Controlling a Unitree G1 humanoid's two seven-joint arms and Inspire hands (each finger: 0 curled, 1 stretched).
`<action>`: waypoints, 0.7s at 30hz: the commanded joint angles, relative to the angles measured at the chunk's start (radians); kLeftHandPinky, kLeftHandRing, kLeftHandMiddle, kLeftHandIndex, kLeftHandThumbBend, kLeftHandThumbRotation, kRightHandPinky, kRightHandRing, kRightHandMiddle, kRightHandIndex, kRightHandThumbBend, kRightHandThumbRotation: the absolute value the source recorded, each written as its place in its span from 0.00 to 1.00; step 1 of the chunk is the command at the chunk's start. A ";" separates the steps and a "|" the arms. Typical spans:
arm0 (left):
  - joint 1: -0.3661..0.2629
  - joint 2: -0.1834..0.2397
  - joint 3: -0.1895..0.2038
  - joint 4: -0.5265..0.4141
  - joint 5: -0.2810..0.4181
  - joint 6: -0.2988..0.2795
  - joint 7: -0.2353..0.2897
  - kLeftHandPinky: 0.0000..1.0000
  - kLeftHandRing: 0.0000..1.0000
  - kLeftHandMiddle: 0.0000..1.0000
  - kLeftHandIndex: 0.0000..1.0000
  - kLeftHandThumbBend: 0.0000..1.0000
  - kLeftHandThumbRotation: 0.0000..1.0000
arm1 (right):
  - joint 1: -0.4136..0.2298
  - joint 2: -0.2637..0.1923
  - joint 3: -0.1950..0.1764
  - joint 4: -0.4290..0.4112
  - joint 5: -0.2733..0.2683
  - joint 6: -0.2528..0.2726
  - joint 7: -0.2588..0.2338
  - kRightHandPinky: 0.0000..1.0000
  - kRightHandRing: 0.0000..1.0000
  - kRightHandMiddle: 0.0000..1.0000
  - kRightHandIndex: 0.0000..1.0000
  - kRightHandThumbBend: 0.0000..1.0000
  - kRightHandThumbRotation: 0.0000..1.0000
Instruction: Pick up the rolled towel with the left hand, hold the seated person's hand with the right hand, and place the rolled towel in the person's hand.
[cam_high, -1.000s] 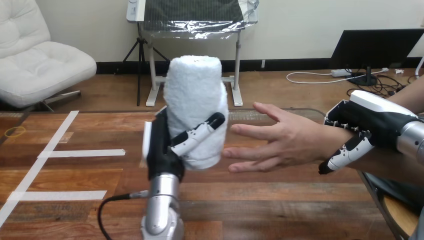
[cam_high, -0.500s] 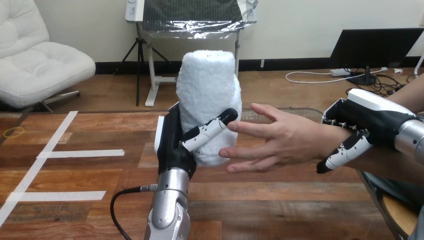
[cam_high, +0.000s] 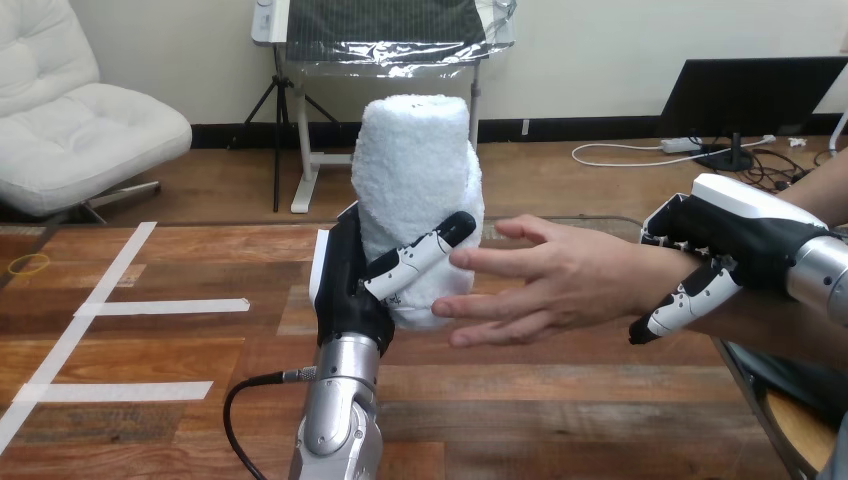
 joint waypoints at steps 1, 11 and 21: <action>-0.154 -0.163 -0.004 -0.027 -0.022 -0.026 -0.009 0.31 0.35 0.39 0.43 0.70 0.00 | -0.059 0.039 -0.003 -0.008 0.011 0.016 -0.012 0.25 0.31 0.37 0.37 0.82 0.12; -0.170 -0.188 -0.014 -0.037 -0.051 -0.014 -0.021 0.32 0.35 0.39 0.42 0.70 0.00 | -0.054 0.041 -0.005 0.002 0.020 0.004 -0.016 0.26 0.32 0.37 0.37 0.82 0.12; -0.185 -0.210 -0.017 -0.049 -0.080 0.004 -0.031 0.32 0.34 0.39 0.43 0.72 0.00 | -0.050 0.040 -0.004 -0.006 0.016 0.012 -0.017 0.26 0.32 0.37 0.37 0.82 0.12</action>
